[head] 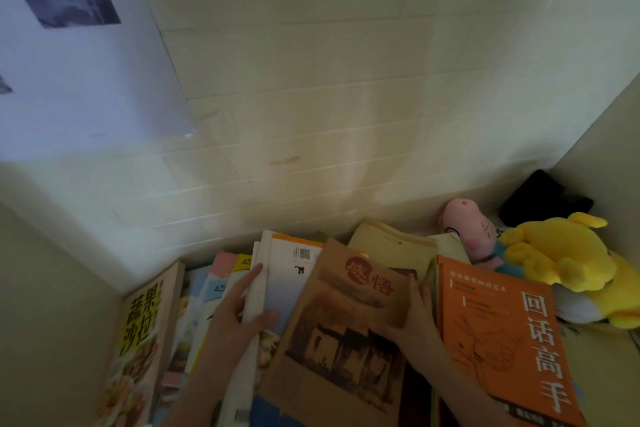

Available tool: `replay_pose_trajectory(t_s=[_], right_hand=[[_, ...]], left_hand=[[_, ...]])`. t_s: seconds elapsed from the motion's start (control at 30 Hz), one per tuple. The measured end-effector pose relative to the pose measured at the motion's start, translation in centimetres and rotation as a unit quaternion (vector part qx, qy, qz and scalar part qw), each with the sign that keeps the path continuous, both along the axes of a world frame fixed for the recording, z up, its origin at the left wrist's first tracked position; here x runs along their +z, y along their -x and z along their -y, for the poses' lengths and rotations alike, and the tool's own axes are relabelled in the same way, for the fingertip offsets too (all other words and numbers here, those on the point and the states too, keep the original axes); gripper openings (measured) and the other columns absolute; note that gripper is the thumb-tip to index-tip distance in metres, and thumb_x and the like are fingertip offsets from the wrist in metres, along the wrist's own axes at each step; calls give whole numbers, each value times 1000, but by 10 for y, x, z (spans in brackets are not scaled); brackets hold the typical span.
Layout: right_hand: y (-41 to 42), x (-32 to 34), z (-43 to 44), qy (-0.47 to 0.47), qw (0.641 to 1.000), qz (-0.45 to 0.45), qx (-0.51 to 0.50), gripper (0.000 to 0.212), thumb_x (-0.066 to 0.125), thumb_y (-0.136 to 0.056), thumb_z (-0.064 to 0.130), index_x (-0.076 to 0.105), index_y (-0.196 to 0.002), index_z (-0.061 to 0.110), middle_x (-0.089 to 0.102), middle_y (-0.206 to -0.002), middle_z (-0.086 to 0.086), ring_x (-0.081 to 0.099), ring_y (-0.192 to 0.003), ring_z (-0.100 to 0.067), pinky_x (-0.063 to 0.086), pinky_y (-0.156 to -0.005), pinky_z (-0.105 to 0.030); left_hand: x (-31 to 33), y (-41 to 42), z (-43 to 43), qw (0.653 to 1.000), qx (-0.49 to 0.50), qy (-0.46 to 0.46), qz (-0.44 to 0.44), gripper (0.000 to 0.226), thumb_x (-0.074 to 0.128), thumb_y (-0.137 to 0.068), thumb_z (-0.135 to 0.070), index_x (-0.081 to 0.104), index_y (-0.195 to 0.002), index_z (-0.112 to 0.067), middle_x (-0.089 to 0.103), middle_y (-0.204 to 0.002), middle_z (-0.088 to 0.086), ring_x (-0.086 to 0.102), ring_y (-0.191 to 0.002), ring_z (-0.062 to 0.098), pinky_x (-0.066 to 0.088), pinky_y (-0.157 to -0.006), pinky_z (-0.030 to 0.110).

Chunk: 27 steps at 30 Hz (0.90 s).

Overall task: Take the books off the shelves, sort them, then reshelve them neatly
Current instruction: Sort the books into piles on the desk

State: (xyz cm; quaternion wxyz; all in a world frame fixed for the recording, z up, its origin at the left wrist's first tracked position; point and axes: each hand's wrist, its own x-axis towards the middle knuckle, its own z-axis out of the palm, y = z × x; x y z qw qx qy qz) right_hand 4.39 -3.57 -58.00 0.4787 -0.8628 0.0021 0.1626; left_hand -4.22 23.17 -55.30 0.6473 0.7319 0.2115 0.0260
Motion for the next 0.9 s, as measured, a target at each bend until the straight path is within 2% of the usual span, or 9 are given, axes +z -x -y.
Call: replay_pose_trajectory(t_s=[0.1, 0.2, 0.3, 0.53, 0.63, 0.7, 0.8, 0.87, 0.9], right_hand=[[4, -3, 3, -36, 999, -7, 26, 117, 87, -66, 20, 9, -153, 25, 3, -161, 6, 5, -146, -10, 13, -120, -40], [6, -4, 7, 2, 999, -4, 54, 113, 83, -72, 13, 5, -154, 20, -5, -161, 6, 1, -147, -10, 8, -114, -24], [3, -3, 9, 10, 997, 2, 76, 105, 78, -77, 9, 7, -153, 22, -12, -160, 6, -4, -146, -9, 7, -113, -23], [4, 1, 10, 31, 994, 11, 100, 97, 77, -78, 10, 17, -152, 23, -12, -160, 7, -7, -145, -7, 5, -112, -22], [5, 2, 10, 13, 998, 0, 69, 99, 78, -76, 10, 16, -153, 23, -9, -161, 7, -2, -147, -11, 9, -116, -28], [7, 3, 8, 14, 998, 0, 55, 101, 79, -76, 12, 15, -153, 23, -7, -161, 7, 2, -146, -11, 10, -116, -29], [8, 2, 6, 9, 999, 2, 43, 100, 79, -76, 11, 15, -153, 20, -2, -161, 5, 3, -146, -10, 10, -115, -28], [10, 2, 4, 7, 999, -1, 46, 99, 78, -77, 10, 15, -153, 20, -2, -161, 4, 1, -146, -10, 7, -116, -28], [10, 1, 3, 12, 999, -4, 52, 99, 78, -78, 10, 15, -153, 21, -4, -161, 4, 0, -146, -10, 6, -115, -27]], left_hand=[[8, 3, -9, 999, 29, -31, 15, 66, 72, -81, -11, 43, -127, -47, 61, -114, -6, 67, -81, 9, 58, -60, 25], [11, 9, -19, 999, 34, -19, -3, 65, 68, -84, -10, 41, -133, -42, 62, -111, -3, 69, -80, 12, 58, -57, 26], [11, 13, -23, 999, 28, -29, -14, 59, 63, -89, -11, 39, -135, -39, 63, -113, 3, 69, -78, 13, 55, -55, 22], [9, 18, -21, 995, 60, 77, -8, 49, 55, -93, -10, 46, -133, -37, 69, -108, 9, 72, -76, 22, 57, -54, 32], [14, 20, -19, 992, 59, 107, 9, 48, 54, -93, -13, 48, -130, -43, 70, -108, 9, 68, -85, 38, 57, -67, 53], [16, 22, -20, 992, 55, 112, 11, 49, 53, -93, -16, 47, -131, -45, 70, -108, 9, 66, -87, 43, 55, -72, 58], [11, 19, -19, 997, 53, 54, 4, 49, 52, -95, -12, 44, -135, -39, 67, -115, 9, 68, -90, 33, 59, -60, 34], [2, 14, -18, 996, 28, -79, -20, 49, 51, -96, -12, 42, -137, -36, 58, -128, 10, 62, -103, 26, 50, -64, 13], [-2, 13, -16, 988, 12, -149, -28, 50, 51, -96, -10, 39, -136, -38, 53, -133, 10, 58, -107, 24, 47, -69, 12]])
